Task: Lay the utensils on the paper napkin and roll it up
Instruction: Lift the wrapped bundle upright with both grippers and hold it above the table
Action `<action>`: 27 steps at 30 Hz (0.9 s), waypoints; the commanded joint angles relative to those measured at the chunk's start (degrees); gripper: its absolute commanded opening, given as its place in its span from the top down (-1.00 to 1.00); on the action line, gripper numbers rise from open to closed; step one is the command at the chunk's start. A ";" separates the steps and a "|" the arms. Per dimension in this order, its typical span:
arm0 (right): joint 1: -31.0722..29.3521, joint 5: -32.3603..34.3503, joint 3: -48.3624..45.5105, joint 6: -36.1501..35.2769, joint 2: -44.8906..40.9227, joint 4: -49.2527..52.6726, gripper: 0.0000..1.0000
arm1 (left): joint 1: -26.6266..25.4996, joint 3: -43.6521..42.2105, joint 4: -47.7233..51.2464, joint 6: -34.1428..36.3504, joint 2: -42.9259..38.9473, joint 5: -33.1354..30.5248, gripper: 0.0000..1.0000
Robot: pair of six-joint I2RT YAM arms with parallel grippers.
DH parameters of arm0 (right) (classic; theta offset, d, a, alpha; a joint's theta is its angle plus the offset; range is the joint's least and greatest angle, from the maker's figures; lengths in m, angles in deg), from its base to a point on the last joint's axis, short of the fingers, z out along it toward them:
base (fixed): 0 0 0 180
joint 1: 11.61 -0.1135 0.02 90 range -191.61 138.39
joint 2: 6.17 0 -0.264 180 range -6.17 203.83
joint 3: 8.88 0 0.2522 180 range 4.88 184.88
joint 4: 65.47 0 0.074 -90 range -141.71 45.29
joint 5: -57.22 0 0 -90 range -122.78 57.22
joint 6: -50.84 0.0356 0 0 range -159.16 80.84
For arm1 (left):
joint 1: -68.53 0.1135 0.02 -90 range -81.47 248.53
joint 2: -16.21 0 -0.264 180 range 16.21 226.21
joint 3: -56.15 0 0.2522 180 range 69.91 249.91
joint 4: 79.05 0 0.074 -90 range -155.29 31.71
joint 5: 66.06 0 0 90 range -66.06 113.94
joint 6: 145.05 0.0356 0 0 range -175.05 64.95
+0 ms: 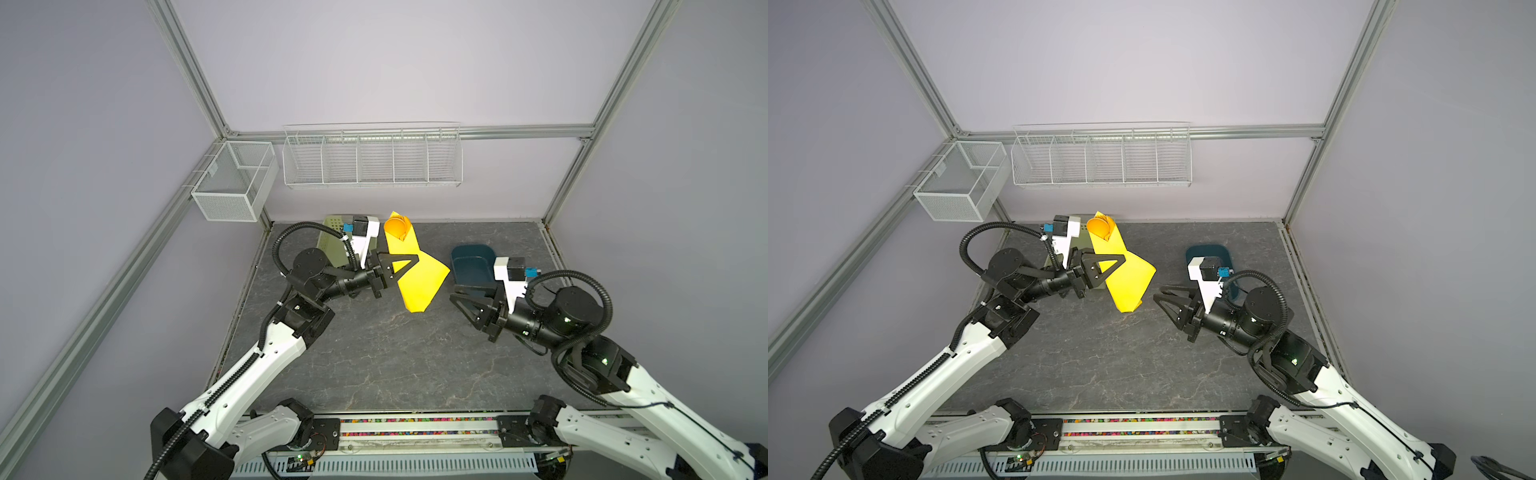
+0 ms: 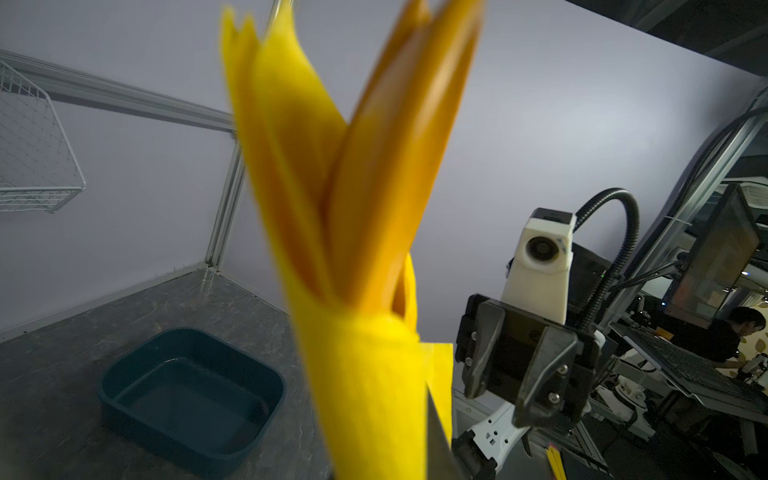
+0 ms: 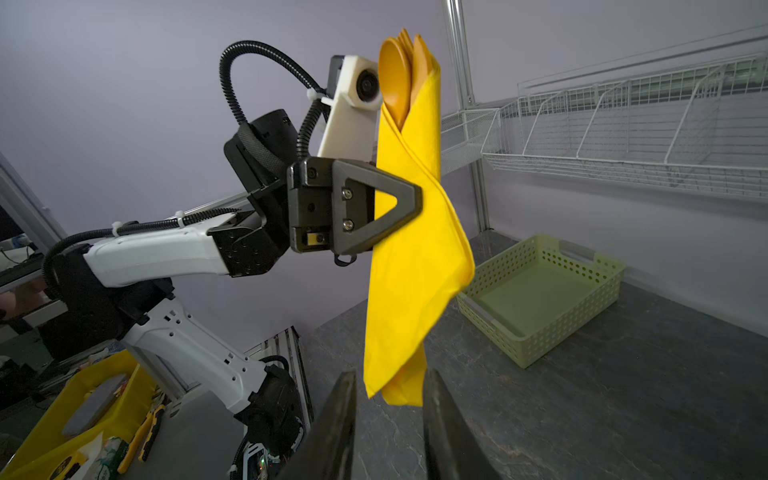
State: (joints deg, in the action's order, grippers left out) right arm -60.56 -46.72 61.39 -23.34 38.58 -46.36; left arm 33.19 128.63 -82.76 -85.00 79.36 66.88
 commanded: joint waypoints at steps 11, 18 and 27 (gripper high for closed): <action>-0.97 -0.23 10.70 -5.13 13.87 7.22 0.32 | -0.18 2.10 2.52 1.53 -0.16 4.23 0.89; -1.00 -2.00 9.17 -3.51 15.23 4.93 0.21 | -0.18 1.67 -2.21 -1.89 0.02 6.98 0.92; -0.97 -8.07 8.18 -1.43 16.59 1.75 0.11 | -0.18 0.87 -10.88 -7.91 0.69 9.38 0.94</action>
State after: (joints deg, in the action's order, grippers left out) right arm -61.32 -51.09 70.84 -25.46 54.21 -41.73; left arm 33.15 129.06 -87.77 -90.01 79.97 74.37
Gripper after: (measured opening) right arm 0.441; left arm 0.093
